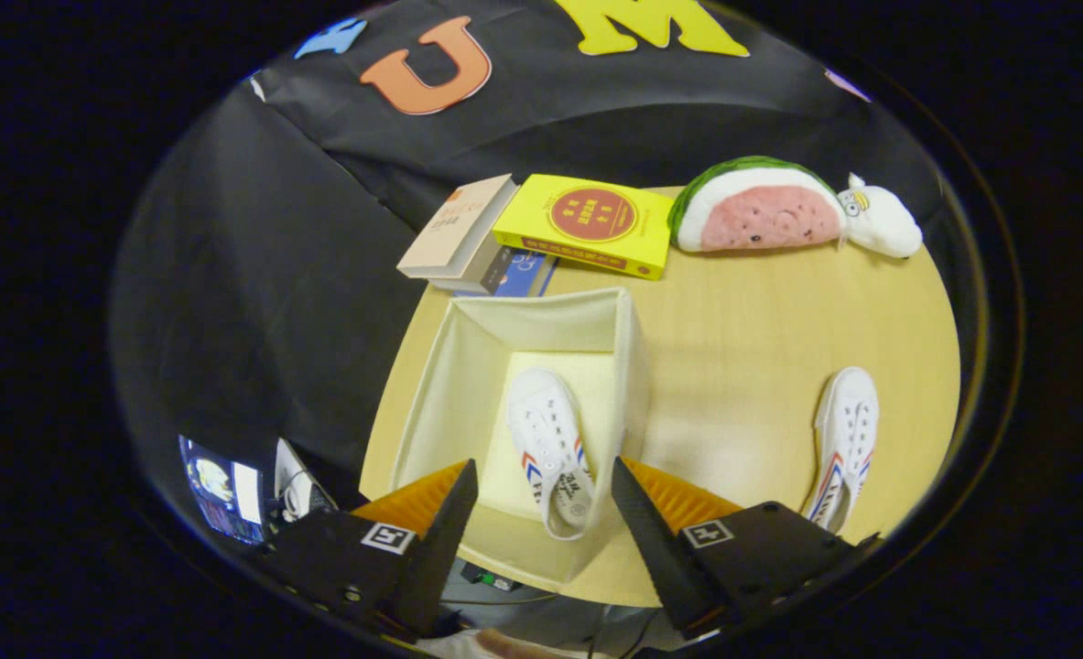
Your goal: Open the storage box then place both shoes into the box .Put the left shoe in first, then the right shoe, with the right side of both shoes facing outward in a uniform manner.
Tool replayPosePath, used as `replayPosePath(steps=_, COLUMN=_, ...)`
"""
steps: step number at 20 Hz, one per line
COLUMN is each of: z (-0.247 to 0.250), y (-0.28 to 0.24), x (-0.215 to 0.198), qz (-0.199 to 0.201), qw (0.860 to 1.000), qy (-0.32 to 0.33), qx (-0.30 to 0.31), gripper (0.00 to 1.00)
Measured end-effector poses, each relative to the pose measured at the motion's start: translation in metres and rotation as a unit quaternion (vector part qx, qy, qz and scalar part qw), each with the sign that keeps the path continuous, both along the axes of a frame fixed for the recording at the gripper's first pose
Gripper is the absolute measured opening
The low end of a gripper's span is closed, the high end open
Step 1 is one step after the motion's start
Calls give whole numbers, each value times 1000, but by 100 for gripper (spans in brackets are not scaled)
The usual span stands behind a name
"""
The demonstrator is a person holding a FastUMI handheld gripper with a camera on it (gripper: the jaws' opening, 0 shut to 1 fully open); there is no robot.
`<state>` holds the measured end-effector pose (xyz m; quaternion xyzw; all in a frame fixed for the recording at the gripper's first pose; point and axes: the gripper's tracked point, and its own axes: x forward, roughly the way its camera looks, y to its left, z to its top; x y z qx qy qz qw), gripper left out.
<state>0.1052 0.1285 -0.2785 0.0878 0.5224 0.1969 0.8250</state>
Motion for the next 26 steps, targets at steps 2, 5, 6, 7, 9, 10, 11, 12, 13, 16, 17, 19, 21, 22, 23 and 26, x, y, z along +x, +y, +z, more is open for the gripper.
replayPosePath(steps=2, z=1, y=-40, x=3, qz=-6, qw=1000, qy=-9, qx=-18, gripper=95)
replayPosePath(steps=5, z=-10, y=-99, x=6, qz=-22, qw=999, qy=-9, qx=-41, gripper=96)
replayPosePath(steps=6, z=-18, y=-122, x=8, qz=-29, qw=998, qy=-9, qx=-54, gripper=96)
replayPosePath(steps=7, z=-27, y=-141, x=10, qz=-33, qw=997, qy=-7, qx=-64, gripper=96)
replayPosePath(steps=9, z=-49, y=-180, x=7, qz=-40, qw=995, qy=6, qx=-93, gripper=96)
replayPosePath(steps=10, z=-60, y=-198, x=6, qz=-42, qw=994, qy=11, qx=-105, gripper=96)
replayPosePath(steps=11, z=-71, y=-214, x=4, qz=-45, qw=992, qy=16, qx=-116, gripper=96)
replayPosePath(steps=12, z=-84, y=-231, x=4, qz=-50, qw=990, qy=23, qx=-128, gripper=96)
replayPosePath(steps=13, z=-97, y=-249, x=0, qz=-55, qw=987, qy=29, qx=-145, gripper=96)
replayPosePath(steps=16, z=-131, y=-288, x=-6, qz=-66, qw=980, qy=46, qx=-180, gripper=96)
replayPosePath(steps=17, z=-140, y=-295, x=-10, qz=-63, qw=979, qy=50, qx=-189, gripper=96)
replayPosePath(steps=19, z=-160, y=-303, x=-11, qz=-48, qw=975, qy=56, qx=-210, gripper=96)
replayPosePath(steps=21, z=-175, y=-303, x=-9, qz=-37, qw=971, qy=58, qx=-230, gripper=96)
replayPosePath(steps=22, z=-180, y=-311, x=-4, qz=-41, qw=964, qy=52, qx=-257, gripper=96)
replayPosePath(steps=23, z=-179, y=-305, x=-2, qz=-34, qw=967, qy=51, qx=-248, gripper=95)
replayPosePath(steps=26, z=-181, y=-304, x=6, qz=-34, qw=970, qy=46, qx=-236, gripper=86)
